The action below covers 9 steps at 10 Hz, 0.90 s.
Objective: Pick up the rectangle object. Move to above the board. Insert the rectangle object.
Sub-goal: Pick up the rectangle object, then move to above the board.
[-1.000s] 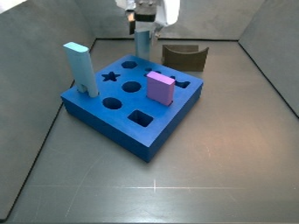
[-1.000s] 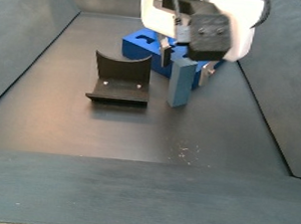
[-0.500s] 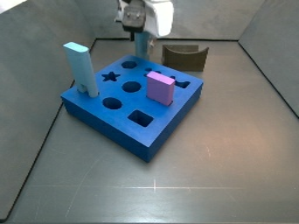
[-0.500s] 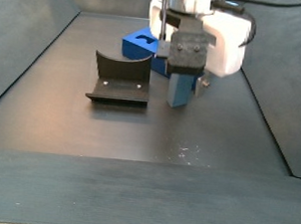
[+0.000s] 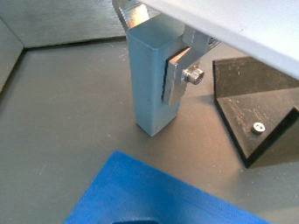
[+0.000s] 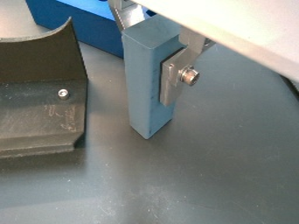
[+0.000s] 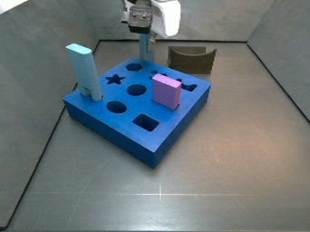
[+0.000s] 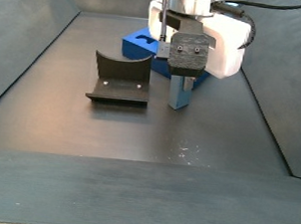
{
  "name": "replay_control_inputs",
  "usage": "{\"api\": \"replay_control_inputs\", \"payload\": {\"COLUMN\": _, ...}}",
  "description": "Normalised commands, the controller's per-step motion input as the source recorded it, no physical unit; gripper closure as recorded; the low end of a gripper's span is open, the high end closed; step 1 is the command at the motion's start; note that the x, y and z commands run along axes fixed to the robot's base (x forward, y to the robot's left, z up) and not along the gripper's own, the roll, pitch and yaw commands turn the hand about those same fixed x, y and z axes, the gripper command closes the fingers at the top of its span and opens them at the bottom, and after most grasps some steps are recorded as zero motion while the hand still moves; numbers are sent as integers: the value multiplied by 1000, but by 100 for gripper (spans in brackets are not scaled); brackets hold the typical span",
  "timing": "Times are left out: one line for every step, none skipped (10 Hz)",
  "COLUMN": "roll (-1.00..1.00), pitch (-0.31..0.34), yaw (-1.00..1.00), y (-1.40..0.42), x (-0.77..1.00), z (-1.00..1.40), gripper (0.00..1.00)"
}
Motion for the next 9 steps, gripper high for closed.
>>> {"api": "replay_control_inputs", "payload": {"roll": 0, "pitch": 0, "yaw": 0, "y": 0, "x": 0, "z": 0, "gripper": 100}}
{"api": "replay_control_inputs", "payload": {"roll": 0, "pitch": 0, "yaw": 0, "y": 0, "x": 0, "z": 0, "gripper": 100}}
{"api": "replay_control_inputs", "payload": {"roll": 0, "pitch": 0, "yaw": 0, "y": 0, "x": 0, "z": 0, "gripper": 100}}
{"api": "replay_control_inputs", "payload": {"roll": 0, "pitch": 0, "yaw": 0, "y": 0, "x": 0, "z": 0, "gripper": 100}}
{"api": "replay_control_inputs", "payload": {"roll": 0, "pitch": 0, "yaw": 0, "y": 0, "x": 0, "z": 0, "gripper": 100}}
{"api": "replay_control_inputs", "payload": {"roll": 0, "pitch": 0, "yaw": 0, "y": 0, "x": 0, "z": 0, "gripper": 100}}
{"api": "replay_control_inputs", "payload": {"roll": 0, "pitch": 0, "yaw": 0, "y": 0, "x": 0, "z": 0, "gripper": 100}}
{"api": "replay_control_inputs", "payload": {"roll": 247, "pitch": 83, "yaw": 60, "y": 190, "x": -97, "z": 1000, "gripper": 100}}
{"api": "replay_control_inputs", "payload": {"roll": 272, "pitch": 145, "yaw": 134, "y": 235, "x": -133, "z": 1000, "gripper": 100}}
